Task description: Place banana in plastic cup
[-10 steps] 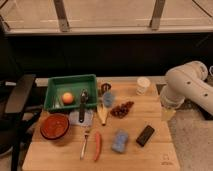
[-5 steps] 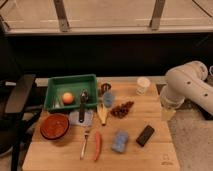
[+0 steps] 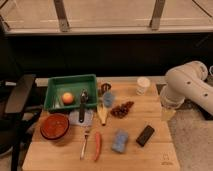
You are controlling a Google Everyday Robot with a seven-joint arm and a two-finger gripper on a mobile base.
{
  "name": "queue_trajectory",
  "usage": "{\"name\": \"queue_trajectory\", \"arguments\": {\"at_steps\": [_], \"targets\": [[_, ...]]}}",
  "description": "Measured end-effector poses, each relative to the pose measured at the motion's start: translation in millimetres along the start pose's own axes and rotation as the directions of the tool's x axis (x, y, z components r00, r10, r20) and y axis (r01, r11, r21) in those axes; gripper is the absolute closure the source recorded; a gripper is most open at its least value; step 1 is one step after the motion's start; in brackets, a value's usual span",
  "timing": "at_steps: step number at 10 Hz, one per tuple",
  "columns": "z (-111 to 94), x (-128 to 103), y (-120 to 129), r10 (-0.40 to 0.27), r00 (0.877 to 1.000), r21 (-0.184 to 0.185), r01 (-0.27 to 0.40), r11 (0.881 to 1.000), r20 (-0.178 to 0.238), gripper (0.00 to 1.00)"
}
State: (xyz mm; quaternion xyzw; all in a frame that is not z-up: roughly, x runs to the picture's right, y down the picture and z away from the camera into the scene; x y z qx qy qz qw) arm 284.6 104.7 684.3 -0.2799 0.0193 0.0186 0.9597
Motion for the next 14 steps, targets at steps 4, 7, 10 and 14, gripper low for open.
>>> {"name": "queue_trajectory", "arguments": {"at_steps": [4, 7, 10, 14], "targets": [[-6, -36, -16, -0.292, 0.957, 0.017, 0.291, 0.956, 0.007, 0.35], [0, -102, -23, -0.626, 0.778, 0.032, 0.625, 0.780, 0.048, 0.35], [7, -147, -26, -0.786, 0.615, 0.064, 0.783, 0.618, 0.068, 0.35], [16, -177, -29, -0.833, 0.545, 0.096, 0.828, 0.553, 0.098, 0.35]]}}
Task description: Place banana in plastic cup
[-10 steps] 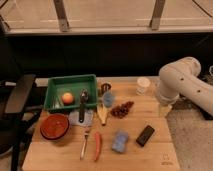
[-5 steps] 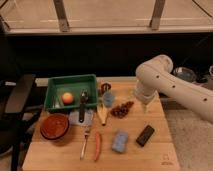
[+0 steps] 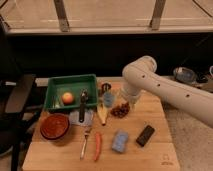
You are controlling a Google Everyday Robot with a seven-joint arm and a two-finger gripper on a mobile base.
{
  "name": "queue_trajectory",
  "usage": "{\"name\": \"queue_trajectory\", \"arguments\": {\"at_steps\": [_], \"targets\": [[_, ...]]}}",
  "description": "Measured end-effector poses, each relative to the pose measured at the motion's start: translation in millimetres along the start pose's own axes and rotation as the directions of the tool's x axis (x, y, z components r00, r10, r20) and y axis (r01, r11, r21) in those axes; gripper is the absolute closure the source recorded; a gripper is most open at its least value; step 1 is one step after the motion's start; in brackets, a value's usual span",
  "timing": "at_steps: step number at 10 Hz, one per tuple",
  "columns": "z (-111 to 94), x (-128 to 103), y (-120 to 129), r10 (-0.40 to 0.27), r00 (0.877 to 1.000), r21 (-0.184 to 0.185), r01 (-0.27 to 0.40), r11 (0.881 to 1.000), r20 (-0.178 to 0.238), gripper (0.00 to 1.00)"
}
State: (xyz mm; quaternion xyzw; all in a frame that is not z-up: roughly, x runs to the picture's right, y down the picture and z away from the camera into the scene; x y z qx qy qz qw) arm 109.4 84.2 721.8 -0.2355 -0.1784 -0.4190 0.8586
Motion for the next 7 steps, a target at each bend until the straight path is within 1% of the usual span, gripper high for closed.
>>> {"name": "queue_trajectory", "arguments": {"at_steps": [2, 4, 5, 6, 7], "targets": [[0, -1, -2, -0.002, 1.000, 0.001, 0.002, 1.000, 0.002, 0.35], [1, 0, 0, -0.002, 1.000, -0.007, 0.002, 1.000, -0.001, 0.35], [3, -3, -3, -0.035, 0.999, -0.027, 0.035, 0.999, -0.003, 0.35], [6, -7, -11, -0.097, 0.995, -0.043, 0.096, 0.994, -0.004, 0.35], [12, -13, -22, -0.154, 0.988, -0.058, 0.154, 0.986, 0.000, 0.35]]}}
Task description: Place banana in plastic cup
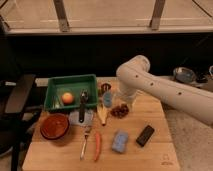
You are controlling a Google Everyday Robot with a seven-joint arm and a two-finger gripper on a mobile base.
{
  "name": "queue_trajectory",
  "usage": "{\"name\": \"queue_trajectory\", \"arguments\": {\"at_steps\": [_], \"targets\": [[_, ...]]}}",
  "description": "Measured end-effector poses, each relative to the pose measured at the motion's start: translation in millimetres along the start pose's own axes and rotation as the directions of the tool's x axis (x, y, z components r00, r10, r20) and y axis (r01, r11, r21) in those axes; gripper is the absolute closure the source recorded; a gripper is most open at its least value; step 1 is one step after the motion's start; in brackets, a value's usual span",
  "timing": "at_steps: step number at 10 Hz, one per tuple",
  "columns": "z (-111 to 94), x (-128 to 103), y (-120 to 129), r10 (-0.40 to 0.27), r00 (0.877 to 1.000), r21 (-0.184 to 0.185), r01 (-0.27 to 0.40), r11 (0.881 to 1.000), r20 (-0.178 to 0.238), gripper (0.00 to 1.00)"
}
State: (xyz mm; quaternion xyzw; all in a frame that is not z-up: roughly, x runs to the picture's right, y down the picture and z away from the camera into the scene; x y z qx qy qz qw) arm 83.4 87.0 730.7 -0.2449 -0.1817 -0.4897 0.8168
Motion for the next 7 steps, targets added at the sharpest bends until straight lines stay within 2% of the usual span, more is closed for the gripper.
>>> {"name": "queue_trajectory", "arguments": {"at_steps": [1, 2, 3, 7], "targets": [[8, -5, -18, -0.069, 0.998, -0.007, 0.069, 0.998, 0.006, 0.35], [12, -8, -26, -0.102, 0.995, -0.008, 0.102, 0.995, 0.015, 0.35], [18, -7, -29, -0.109, 0.994, -0.006, 0.110, 0.994, 0.026, 0.35], [39, -5, -32, -0.055, 0.995, 0.027, 0.053, 0.998, 0.077, 0.35]]}}
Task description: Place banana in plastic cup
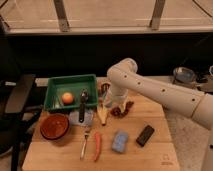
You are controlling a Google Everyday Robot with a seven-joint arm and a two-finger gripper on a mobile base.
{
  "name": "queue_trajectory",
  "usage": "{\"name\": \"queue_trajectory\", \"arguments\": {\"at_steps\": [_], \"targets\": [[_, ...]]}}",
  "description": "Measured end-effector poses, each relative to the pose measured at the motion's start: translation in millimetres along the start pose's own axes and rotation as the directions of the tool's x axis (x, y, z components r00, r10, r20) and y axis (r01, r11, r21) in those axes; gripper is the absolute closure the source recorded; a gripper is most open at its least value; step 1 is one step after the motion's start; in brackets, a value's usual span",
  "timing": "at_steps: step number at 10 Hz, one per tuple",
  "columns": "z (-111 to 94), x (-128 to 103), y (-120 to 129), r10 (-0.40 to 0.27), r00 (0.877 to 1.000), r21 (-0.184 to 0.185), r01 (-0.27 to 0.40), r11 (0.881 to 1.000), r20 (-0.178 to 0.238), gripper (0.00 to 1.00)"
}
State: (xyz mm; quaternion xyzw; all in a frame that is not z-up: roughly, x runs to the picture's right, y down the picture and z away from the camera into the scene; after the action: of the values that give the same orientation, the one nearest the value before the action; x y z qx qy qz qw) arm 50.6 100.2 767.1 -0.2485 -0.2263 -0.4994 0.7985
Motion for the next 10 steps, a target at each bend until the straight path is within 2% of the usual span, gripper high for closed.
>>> {"name": "queue_trajectory", "arguments": {"at_steps": [5, 10], "targets": [[36, -2, -25, 0.005, 0.999, 0.016, -0.006, 1.000, 0.054, 0.35], [68, -3, -37, -0.001, 0.992, -0.005, 0.001, 1.000, 0.123, 0.35]]}}
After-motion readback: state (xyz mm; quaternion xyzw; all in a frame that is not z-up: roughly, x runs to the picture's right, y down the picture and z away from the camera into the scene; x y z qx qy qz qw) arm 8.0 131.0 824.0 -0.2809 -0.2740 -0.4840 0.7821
